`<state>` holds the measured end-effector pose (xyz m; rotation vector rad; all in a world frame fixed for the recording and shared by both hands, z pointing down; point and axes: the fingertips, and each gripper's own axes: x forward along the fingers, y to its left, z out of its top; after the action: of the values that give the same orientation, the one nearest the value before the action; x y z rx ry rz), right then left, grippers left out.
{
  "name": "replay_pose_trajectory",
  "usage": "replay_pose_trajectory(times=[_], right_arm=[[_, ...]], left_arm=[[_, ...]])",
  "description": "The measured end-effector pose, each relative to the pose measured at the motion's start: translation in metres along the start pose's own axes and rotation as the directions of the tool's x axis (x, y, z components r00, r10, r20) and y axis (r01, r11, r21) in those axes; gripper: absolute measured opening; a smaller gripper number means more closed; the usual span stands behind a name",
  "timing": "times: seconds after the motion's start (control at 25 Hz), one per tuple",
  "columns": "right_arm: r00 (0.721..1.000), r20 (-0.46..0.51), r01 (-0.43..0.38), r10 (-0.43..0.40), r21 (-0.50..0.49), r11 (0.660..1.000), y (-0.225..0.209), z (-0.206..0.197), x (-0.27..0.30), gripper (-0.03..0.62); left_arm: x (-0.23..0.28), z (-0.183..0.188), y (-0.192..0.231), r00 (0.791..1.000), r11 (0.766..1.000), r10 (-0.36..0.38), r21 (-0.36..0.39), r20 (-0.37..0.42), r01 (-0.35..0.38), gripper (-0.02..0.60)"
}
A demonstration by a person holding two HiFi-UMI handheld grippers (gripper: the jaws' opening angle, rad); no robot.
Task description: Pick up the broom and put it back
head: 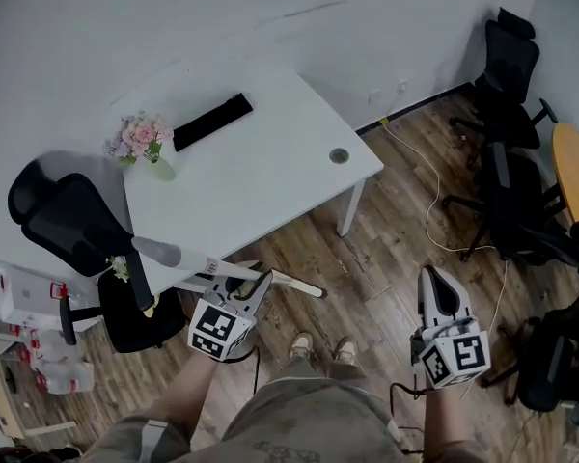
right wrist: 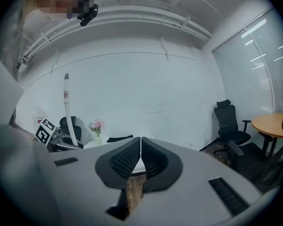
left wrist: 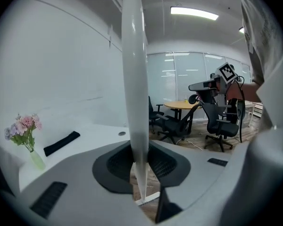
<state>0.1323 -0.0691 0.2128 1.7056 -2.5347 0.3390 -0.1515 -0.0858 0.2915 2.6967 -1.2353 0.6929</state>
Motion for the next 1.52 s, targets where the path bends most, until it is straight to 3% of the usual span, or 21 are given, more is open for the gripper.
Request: replay_pose_trajectory(times=[0.36, 0.56, 0.8, 0.92, 1.08, 1.2, 1.32, 1.44, 1.52], right_arm=[[0.991, -0.132, 0.038, -0.029, 0.070, 0.997, 0.000, -0.087, 0.007, 0.032], [0.971, -0.237, 0.063, -0.029, 0.135, 0.989, 0.005, -0.164, 0.002, 0.032], [0.960, -0.280, 0.077, -0.031, 0.152, 0.985, -0.008, -0.253, 0.013, 0.032], [0.956, -0.290, 0.091, -0.040, 0.162, 0.983, -0.019, -0.292, 0.012, 0.032], [0.953, -0.298, 0.113, -0.056, 0.179, 0.977, -0.029, -0.327, 0.012, 0.032], [0.949, -0.306, 0.133, -0.071, 0.188, 0.973, -0.038, -0.345, 0.007, 0.032], [0.943, -0.317, 0.166, -0.099, 0.189, 0.968, -0.051, -0.359, 0.001, 0.032], [0.937, -0.323, 0.205, -0.136, 0.189, 0.960, -0.066, -0.369, -0.005, 0.032], [0.933, -0.322, 0.230, -0.161, 0.189, 0.955, -0.079, -0.375, -0.008, 0.032]], left_arm=[[0.021, -0.103, -0.014, 0.974, 0.994, -0.093, 0.032, -0.208, 0.102, 0.095], [0.036, -0.193, -0.032, 0.927, 0.987, -0.150, -0.006, -0.345, 0.158, 0.095], [0.086, -0.297, -0.051, 0.871, 0.976, -0.192, 0.004, -0.452, 0.218, 0.095], [0.114, -0.326, -0.063, 0.863, 0.969, -0.214, 0.012, -0.458, 0.247, 0.095], [0.145, -0.345, -0.073, 0.858, 0.955, -0.251, 0.032, -0.448, 0.296, 0.095], [0.170, -0.335, -0.079, 0.871, 0.945, -0.282, 0.040, -0.403, 0.324, 0.095], [0.208, -0.323, -0.083, 0.870, 0.930, -0.320, 0.049, -0.376, 0.363, 0.095], [0.257, -0.310, -0.093, 0.855, 0.908, -0.371, 0.051, -0.362, 0.416, 0.094], [0.290, -0.305, -0.105, 0.831, 0.884, -0.409, 0.064, -0.377, 0.464, 0.094]])
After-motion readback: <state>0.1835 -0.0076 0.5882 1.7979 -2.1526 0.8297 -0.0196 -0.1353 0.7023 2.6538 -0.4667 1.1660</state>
